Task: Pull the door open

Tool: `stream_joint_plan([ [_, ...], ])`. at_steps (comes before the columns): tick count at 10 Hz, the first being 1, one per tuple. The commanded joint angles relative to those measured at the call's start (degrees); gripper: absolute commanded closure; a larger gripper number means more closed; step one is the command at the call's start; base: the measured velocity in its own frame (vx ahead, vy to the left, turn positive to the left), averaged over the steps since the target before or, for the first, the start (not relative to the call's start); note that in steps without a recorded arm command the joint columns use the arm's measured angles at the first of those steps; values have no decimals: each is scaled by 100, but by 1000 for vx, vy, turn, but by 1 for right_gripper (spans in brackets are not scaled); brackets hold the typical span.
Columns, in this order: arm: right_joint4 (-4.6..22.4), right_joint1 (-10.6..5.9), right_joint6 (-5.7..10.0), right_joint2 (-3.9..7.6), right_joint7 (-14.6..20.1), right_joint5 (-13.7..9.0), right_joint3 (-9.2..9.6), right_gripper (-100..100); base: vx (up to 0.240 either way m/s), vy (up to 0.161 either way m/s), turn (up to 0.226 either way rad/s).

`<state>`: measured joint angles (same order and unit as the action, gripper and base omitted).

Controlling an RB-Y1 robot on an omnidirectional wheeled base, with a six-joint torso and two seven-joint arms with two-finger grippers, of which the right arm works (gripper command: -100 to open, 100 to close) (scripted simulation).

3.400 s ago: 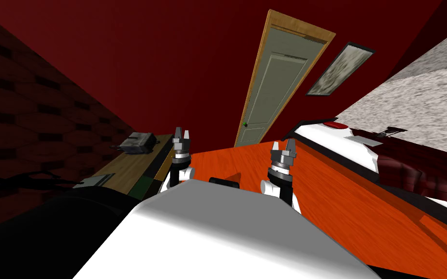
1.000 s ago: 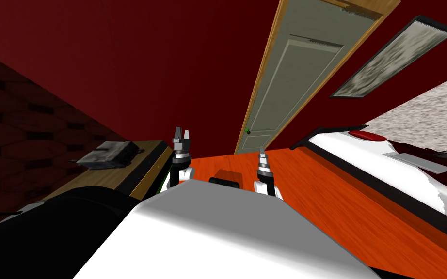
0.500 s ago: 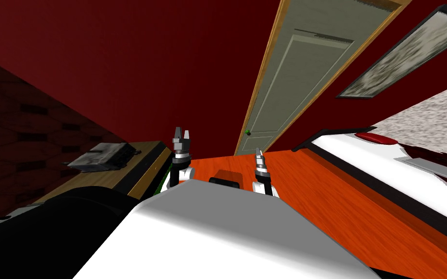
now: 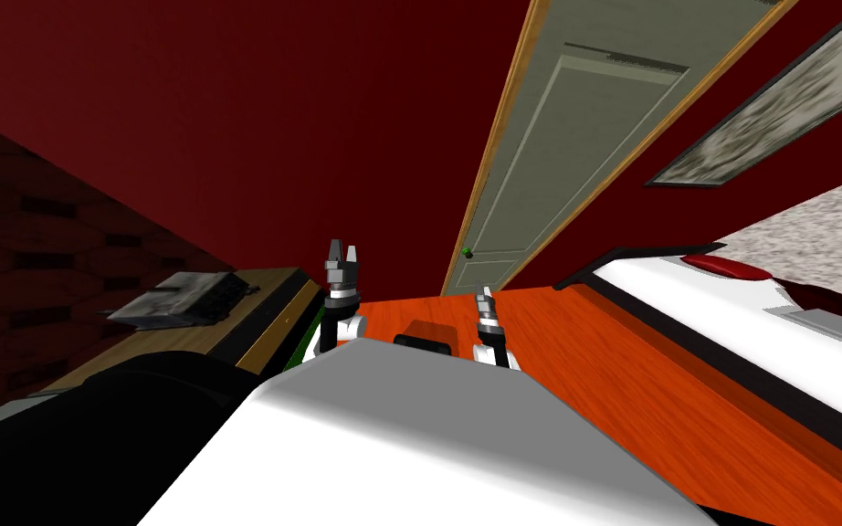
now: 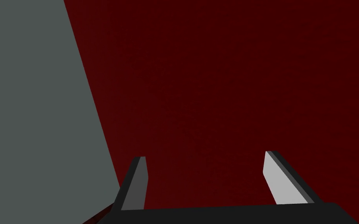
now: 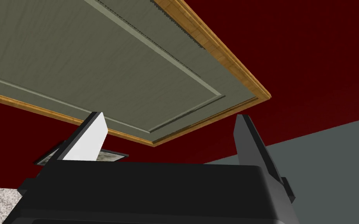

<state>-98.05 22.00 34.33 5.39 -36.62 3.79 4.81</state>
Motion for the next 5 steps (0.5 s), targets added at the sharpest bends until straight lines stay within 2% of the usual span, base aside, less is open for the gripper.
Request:
stream_joint_plan([
  [1,211,-63,52,15,-240,-8,25,-100,97,-60,35],
  [5,631,-157,148,39,-789,-20,105,-100,95,-56,34],
])
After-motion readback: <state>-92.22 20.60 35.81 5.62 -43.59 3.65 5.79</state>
